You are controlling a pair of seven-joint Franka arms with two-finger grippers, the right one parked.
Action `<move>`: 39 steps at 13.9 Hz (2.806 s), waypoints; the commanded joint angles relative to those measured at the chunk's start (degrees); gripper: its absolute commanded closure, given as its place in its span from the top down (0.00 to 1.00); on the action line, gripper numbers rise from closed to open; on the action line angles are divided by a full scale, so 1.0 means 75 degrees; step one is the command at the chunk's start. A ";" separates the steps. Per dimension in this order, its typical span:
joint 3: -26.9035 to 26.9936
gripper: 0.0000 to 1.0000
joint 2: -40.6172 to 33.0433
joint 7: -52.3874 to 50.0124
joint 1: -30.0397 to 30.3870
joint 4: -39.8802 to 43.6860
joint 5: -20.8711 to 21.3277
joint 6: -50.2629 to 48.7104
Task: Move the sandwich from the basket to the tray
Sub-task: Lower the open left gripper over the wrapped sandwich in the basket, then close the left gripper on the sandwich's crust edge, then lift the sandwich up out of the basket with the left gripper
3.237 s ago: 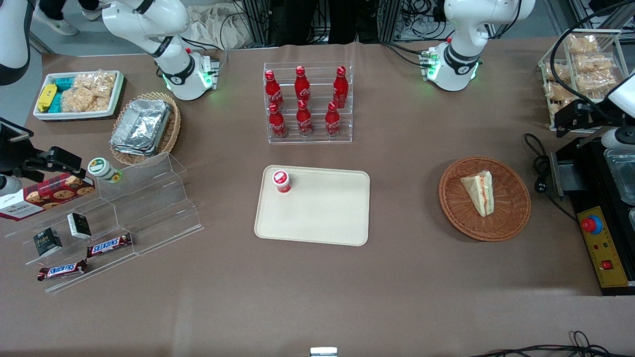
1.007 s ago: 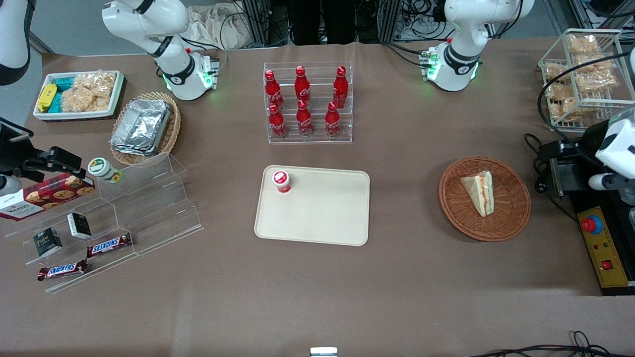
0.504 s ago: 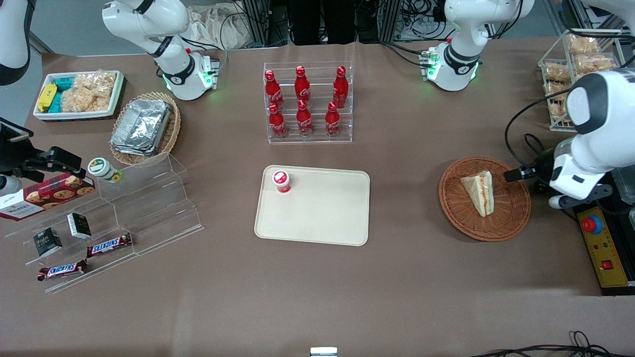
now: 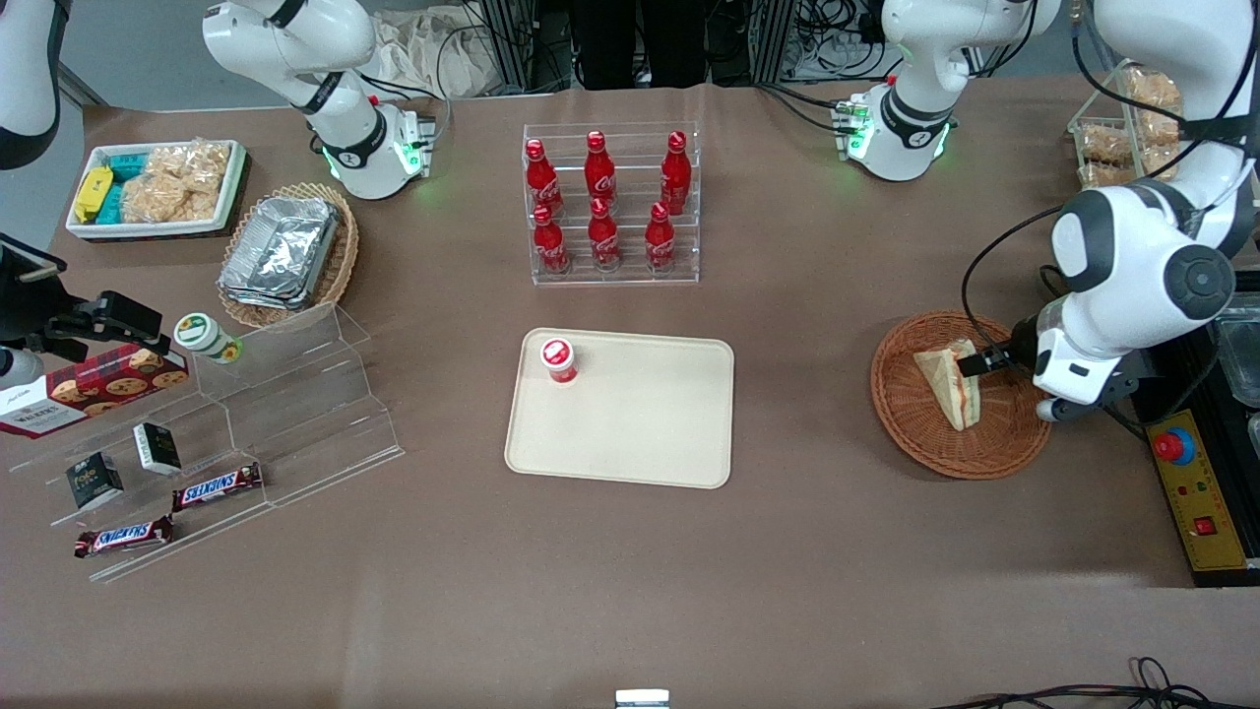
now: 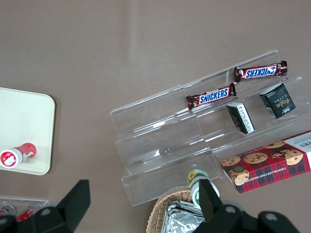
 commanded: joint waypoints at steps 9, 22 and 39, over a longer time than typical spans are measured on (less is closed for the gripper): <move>-0.0031 1.00 0.0699 -0.0229 -0.0035 -0.0303 -0.0331 0.1071; -0.0206 0.45 0.0478 -0.0100 -0.0047 -0.0245 -0.0262 0.0933; -0.2697 0.42 0.0054 -0.0856 -0.0047 0.6223 -0.0274 -0.5526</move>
